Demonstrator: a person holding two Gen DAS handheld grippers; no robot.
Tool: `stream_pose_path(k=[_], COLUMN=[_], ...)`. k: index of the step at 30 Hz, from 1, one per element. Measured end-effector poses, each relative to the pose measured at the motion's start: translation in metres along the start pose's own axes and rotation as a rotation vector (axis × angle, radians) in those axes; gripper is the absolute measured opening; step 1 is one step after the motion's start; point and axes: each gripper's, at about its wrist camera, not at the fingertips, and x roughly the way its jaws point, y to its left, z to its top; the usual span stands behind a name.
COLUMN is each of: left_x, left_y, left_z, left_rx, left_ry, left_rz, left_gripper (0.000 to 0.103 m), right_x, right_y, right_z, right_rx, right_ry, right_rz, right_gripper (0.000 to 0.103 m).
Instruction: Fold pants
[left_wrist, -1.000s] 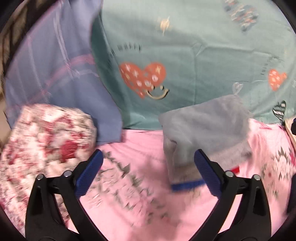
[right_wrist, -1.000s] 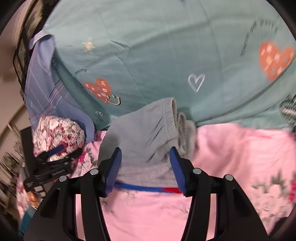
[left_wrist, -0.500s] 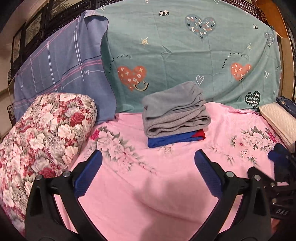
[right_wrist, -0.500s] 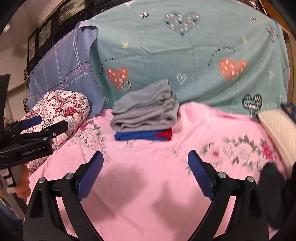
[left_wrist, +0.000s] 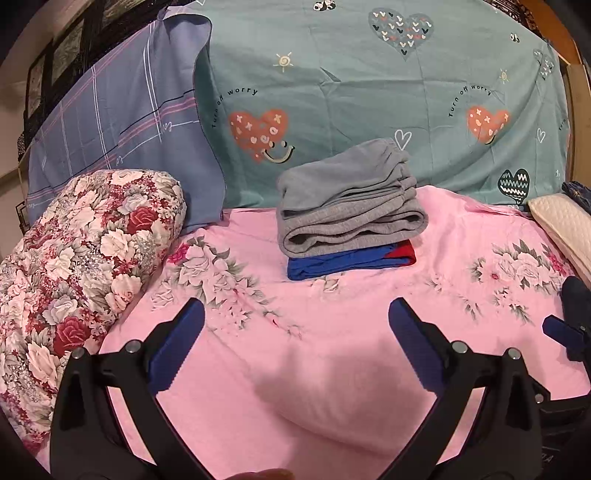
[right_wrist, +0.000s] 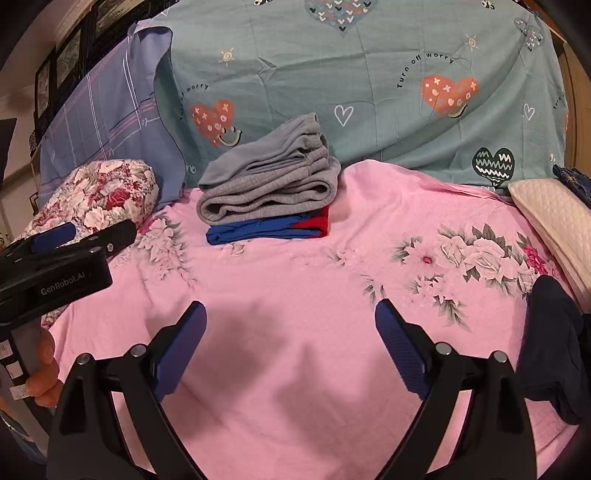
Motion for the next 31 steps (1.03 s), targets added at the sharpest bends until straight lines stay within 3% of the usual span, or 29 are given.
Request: stream_pose_path(k=[4,12,23,31], left_x=[0.003,0.012,0.023,0.030], left_y=[0.002,0.015,-0.009,-0.007], left_z=[-0.004,-0.011,-0.022,-0.024], left_rx=[-0.006,-0.080,0.004,-0.001], left_ry=[-0.012,0.039,0.108,0.153], left_rz=[-0.010,-0.053,0.001,0.000], left_gripper=[0.101,0.101,0.101,0.101], right_x=[0.009,0.017,0.010,0.011], right_y=[-0.001,0.005,0.017,0.009], right_z=[-0.005,-0.013,-0.014,-0.013], right_rx=[0.005,-0.016,-0.098,-0.070], right_ry=[0.025,0.044,-0.014,-0.014], right_rz=[-0.006,-0.002,-0.089,-0.116], right_gripper=[0.093,0.093,0.093,0.093])
